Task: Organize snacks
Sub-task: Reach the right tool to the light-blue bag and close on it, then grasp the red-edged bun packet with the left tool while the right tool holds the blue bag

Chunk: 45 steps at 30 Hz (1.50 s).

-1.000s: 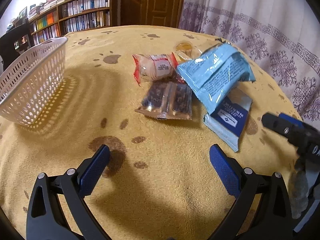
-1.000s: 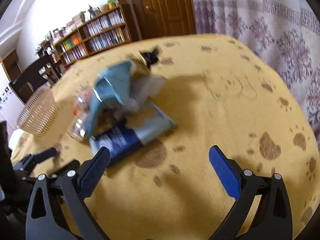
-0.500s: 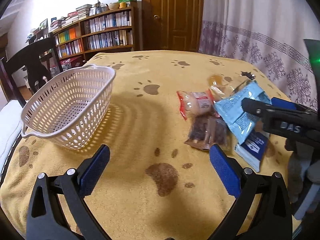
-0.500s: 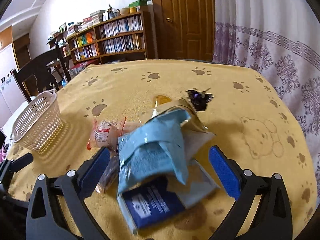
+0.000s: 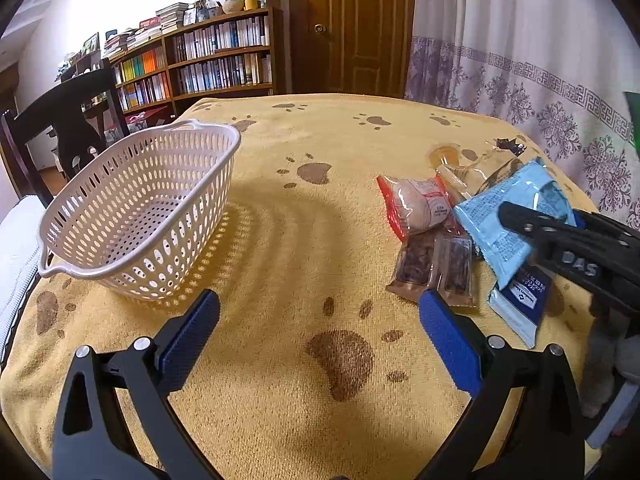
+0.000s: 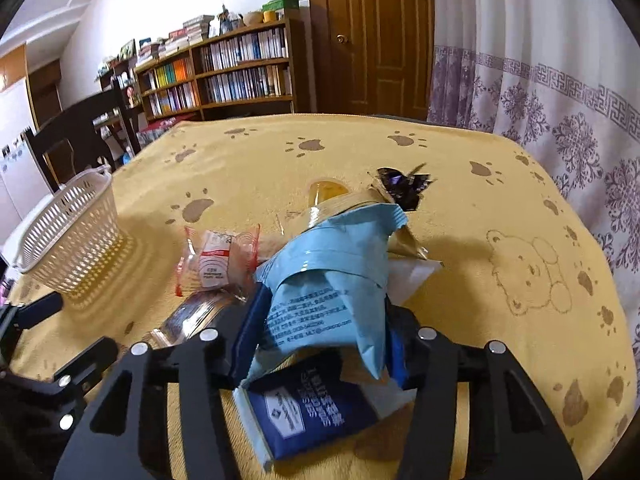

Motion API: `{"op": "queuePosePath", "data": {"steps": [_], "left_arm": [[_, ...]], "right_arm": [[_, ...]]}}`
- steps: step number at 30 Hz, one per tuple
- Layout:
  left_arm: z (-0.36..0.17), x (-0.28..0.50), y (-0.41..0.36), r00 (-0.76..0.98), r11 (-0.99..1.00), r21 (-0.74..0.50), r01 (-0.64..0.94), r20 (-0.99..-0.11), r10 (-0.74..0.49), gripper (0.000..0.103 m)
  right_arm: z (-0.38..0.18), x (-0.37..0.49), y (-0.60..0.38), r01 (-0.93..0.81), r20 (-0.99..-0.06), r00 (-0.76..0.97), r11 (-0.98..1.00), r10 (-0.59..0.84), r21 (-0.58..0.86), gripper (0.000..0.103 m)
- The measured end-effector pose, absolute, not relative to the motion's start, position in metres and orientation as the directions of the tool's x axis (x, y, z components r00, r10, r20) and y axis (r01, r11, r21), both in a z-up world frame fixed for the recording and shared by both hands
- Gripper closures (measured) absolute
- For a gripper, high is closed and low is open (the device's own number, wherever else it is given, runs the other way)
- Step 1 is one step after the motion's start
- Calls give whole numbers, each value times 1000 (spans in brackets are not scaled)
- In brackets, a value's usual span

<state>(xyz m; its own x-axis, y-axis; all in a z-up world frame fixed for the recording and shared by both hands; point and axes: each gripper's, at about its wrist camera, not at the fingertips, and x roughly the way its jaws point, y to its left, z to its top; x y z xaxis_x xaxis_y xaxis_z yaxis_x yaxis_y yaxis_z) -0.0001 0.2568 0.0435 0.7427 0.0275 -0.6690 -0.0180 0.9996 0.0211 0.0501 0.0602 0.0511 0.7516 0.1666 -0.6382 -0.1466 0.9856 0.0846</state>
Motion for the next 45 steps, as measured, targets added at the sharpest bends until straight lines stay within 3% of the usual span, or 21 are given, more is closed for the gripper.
{"op": "queuePosePath", "data": {"steps": [10,19,28,29,31,33,45], "left_arm": [[56,17,241,748,1000,19,23,-664,-5,2],[53,65,215,713,995,-42,89,-695,-93,2],[40,111,190,690,994,-39,105,-717,-101,3],[38,114,190,685,994,-43,105,-721,-104,5],[31,123,190,658,991,-77,112,-742,-132,29],[23,128,195,624,981,-149,126,-756,-195,40],[42,108,212,678,980,-162,112,-709,-194,64]], "right_arm": [[65,26,20,-121,-615,763,978,200,169,59],[59,16,-10,-121,-617,744,961,255,250,60],[54,19,-13,-138,-618,731,950,289,281,60],[53,19,-12,-140,-620,728,948,293,284,60],[52,21,-11,-145,-625,721,947,300,287,60],[50,22,-10,-148,-628,716,946,304,289,60],[53,20,-8,-169,-619,689,914,377,370,61]]}}
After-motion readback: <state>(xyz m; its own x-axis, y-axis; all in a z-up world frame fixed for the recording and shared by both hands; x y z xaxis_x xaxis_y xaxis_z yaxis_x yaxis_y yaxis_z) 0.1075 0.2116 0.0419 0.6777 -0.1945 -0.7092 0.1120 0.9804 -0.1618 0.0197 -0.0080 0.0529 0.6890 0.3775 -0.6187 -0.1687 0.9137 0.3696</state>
